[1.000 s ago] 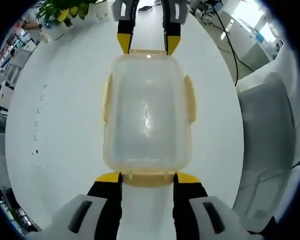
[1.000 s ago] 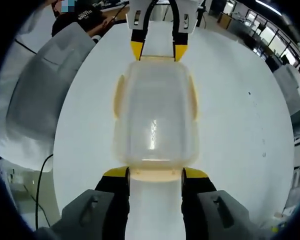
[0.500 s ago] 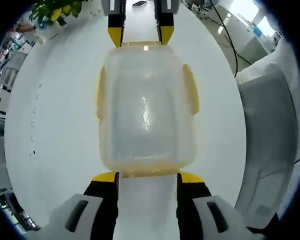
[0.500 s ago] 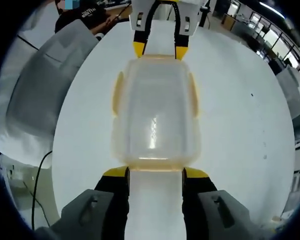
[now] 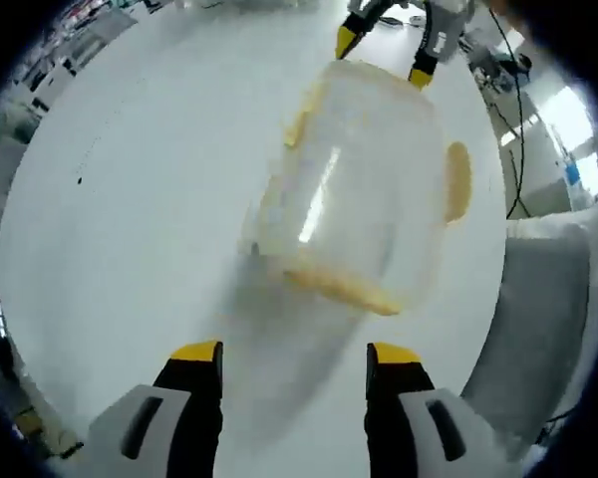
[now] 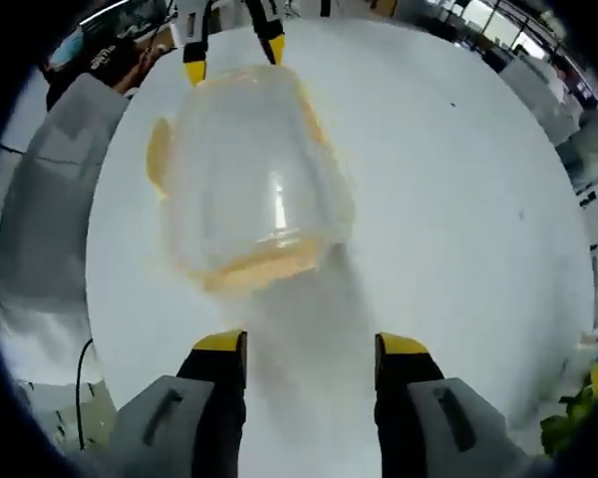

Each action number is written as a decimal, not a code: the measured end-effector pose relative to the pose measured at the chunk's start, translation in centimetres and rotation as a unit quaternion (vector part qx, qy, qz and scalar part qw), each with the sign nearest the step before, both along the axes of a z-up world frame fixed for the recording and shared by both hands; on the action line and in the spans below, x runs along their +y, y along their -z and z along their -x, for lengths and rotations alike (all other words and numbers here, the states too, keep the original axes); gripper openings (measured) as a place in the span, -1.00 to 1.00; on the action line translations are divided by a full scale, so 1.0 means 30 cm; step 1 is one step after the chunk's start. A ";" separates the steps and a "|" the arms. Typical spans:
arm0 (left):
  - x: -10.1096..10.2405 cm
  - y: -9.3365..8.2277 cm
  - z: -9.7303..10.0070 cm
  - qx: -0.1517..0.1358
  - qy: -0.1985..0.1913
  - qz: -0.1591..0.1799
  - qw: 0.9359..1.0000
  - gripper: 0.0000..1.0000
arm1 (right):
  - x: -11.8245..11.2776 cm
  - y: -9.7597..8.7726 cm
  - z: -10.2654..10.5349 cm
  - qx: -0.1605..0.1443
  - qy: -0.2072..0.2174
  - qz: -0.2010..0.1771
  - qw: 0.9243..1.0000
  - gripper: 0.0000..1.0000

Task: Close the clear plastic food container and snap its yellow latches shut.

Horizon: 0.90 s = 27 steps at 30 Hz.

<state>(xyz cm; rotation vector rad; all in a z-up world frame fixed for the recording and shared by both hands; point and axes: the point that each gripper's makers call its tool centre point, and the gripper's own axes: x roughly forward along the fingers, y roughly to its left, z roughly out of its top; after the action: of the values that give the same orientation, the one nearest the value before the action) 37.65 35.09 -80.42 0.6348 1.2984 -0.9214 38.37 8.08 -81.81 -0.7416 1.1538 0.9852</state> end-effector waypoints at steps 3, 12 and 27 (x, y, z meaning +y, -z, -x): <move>-0.023 -0.035 -0.008 0.003 -0.064 0.068 0.996 0.27 | -0.073 -0.008 0.032 0.054 0.119 0.016 0.991 -0.02; -0.106 -0.166 -0.002 0.119 -0.360 0.260 0.888 0.22 | 0.026 -0.210 -0.009 0.144 0.369 -0.244 0.885 -0.05; -0.198 -0.090 0.062 0.152 -0.414 0.218 0.871 -0.24 | 0.190 -0.193 0.026 0.248 0.407 -0.289 0.830 -0.31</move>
<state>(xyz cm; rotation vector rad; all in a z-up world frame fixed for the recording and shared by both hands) 35.78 29.13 -77.73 -0.4384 1.3874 -0.5536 37.59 13.76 -76.02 0.5262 1.3295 0.7147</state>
